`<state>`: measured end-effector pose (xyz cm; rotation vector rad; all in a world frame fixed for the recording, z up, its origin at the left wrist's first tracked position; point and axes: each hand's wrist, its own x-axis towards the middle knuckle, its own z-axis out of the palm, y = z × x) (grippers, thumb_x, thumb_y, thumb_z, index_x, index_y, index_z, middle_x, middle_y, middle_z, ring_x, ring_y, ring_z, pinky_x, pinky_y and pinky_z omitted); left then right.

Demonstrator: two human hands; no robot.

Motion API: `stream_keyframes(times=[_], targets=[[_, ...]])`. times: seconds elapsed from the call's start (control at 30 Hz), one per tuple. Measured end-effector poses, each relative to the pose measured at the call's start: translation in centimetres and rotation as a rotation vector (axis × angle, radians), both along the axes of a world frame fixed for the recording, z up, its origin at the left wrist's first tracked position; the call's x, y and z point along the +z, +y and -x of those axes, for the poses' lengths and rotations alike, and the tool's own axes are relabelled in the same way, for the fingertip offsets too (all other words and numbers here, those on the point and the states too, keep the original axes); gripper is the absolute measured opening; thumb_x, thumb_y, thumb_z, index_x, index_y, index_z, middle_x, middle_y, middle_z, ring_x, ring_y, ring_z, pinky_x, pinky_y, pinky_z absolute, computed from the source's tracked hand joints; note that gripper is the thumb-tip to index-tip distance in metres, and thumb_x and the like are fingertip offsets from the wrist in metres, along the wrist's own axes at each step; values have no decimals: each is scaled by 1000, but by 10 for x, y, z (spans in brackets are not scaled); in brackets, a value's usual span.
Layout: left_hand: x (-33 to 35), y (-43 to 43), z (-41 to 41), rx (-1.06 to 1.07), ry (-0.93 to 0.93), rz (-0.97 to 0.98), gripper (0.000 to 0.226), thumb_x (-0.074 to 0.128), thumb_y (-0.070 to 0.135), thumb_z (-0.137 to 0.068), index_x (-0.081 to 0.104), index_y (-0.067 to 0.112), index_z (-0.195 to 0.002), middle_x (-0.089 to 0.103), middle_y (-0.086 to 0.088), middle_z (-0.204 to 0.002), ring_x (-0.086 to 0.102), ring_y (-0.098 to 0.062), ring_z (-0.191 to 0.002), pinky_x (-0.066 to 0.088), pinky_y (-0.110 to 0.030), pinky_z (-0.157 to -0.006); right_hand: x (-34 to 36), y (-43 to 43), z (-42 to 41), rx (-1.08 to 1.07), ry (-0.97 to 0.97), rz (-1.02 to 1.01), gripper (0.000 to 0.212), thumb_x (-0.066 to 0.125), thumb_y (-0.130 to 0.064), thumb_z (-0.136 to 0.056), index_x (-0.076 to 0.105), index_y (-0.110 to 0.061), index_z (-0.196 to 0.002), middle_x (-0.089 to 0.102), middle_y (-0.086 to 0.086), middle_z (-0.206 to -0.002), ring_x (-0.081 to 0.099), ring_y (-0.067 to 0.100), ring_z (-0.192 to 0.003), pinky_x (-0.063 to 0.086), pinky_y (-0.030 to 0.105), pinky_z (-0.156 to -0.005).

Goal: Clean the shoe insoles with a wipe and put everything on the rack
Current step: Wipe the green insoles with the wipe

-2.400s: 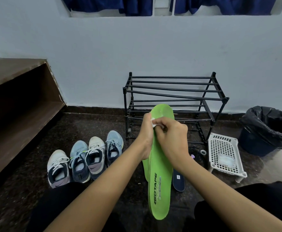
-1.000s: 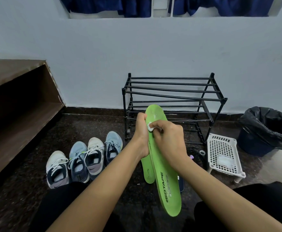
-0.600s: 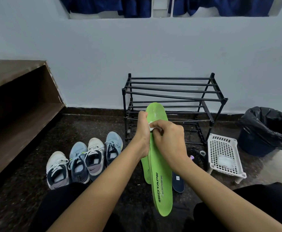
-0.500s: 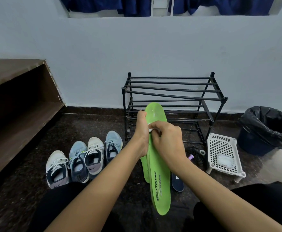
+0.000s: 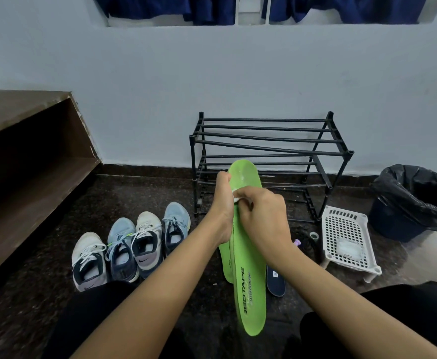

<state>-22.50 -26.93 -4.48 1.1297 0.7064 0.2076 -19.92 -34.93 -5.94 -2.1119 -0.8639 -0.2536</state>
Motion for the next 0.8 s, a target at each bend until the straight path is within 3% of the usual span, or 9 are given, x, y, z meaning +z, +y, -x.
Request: stream_keyframes(times=[0.13, 0.2, 0.33, 0.63, 0.8], targets=[[0, -2, 0, -20, -15, -3, 66, 30, 47, -94, 52, 19, -39, 51, 2, -41, 47, -18, -53, 37, -29, -56, 0, 1, -4, 4, -5, 17, 25, 55, -4, -83, 73, -16, -96, 71, 0, -91, 62, 21, -86, 45, 28, -79], [0, -6, 0, -37, -15, -18, 60, 29, 45, -95, 50, 18, -46, 50, 2, -41, 47, -17, -50, 37, -27, -55, 2, 1, -10, -19, -35, 8, 24, 56, -3, -82, 73, -15, -94, 72, 2, -91, 63, 23, -87, 44, 27, -78], [-2, -12, 0, -66, -33, -6, 60, 27, 40, -93, 46, 21, -39, 44, 3, -41, 43, -14, -39, 32, -24, -49, 4, 1, -23, -78, -56, -9, 23, 57, -3, -82, 73, -14, -92, 73, 3, -92, 64, 28, -88, 47, 33, -78], [-1, 1, 1, -8, -22, -8, 64, 31, 46, -94, 50, 20, -38, 50, 3, -40, 44, -19, -55, 34, -30, -55, -6, 4, -4, 16, -48, 82, 27, 53, -5, -84, 72, -18, -98, 71, 0, -96, 61, 22, -92, 44, 30, -80], [0, -2, 1, -35, -36, -43, 58, 29, 44, -92, 49, 20, -43, 50, 2, -47, 46, -18, -55, 36, -29, -56, 1, 4, -11, -8, -55, 9, 25, 55, -1, -80, 73, -14, -92, 71, 1, -91, 62, 23, -86, 45, 29, -77]])
